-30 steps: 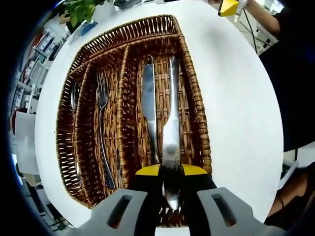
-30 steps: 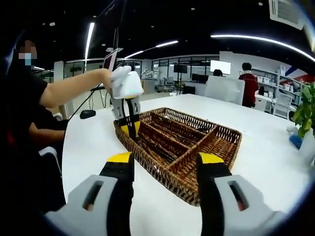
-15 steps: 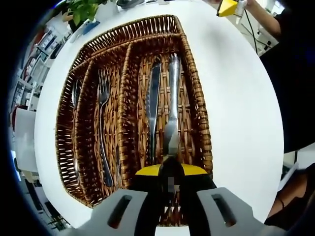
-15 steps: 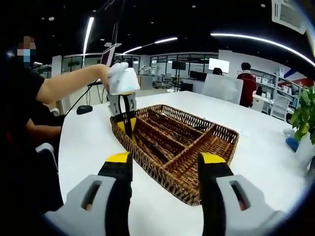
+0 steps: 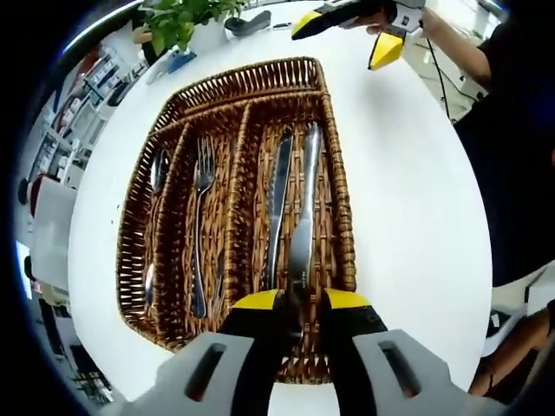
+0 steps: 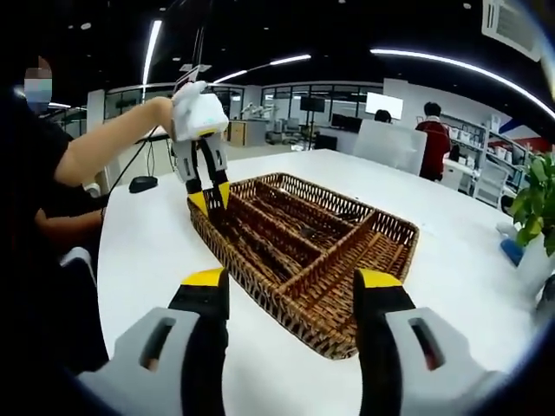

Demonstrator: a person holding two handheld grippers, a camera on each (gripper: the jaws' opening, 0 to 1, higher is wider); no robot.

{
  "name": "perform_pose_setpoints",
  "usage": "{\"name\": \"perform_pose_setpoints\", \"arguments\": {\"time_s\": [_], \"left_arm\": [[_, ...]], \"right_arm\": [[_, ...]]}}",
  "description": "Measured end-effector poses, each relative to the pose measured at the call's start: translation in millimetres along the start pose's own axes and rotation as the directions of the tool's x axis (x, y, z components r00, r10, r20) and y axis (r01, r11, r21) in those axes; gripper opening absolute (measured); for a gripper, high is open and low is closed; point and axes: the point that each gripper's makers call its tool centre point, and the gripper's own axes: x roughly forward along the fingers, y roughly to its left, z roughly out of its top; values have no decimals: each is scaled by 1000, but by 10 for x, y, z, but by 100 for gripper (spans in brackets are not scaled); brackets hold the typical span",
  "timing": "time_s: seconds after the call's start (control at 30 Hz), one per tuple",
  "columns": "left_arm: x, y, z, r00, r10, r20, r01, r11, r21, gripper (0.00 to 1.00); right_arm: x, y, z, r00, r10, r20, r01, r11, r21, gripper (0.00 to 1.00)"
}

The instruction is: Arrange the knives, forks, and spoons in their matching storage slots by inserting each utensil handle-first until every utensil is classified and aligned in the correct compartment

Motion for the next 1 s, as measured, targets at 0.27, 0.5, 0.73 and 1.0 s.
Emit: {"name": "perform_pose_setpoints", "arguments": {"time_s": [0.27, 0.5, 0.73, 1.0], "left_arm": [[-128, 26, 131, 985, 102, 140, -86, 990, -115, 28], [-415, 77, 391, 903, 250, 350, -138, 939, -315, 40], [-531, 27, 435, 803, 412, 431, -144, 835, -531, 55], [-598, -72, 359, 711, 578, 401, -200, 713, -672, 72]], "right_arm": [[1, -7, 20, 1000, -6, -14, 7, 1000, 21, 65], [-22, -26, -2, 999, -33, -35, 35, 998, 61, 73], [-32, -36, -46, 997, -60, -52, 66, 990, 128, 84], [-90, -16, -20, 996, -87, -29, 91, 980, 177, 93]]}}
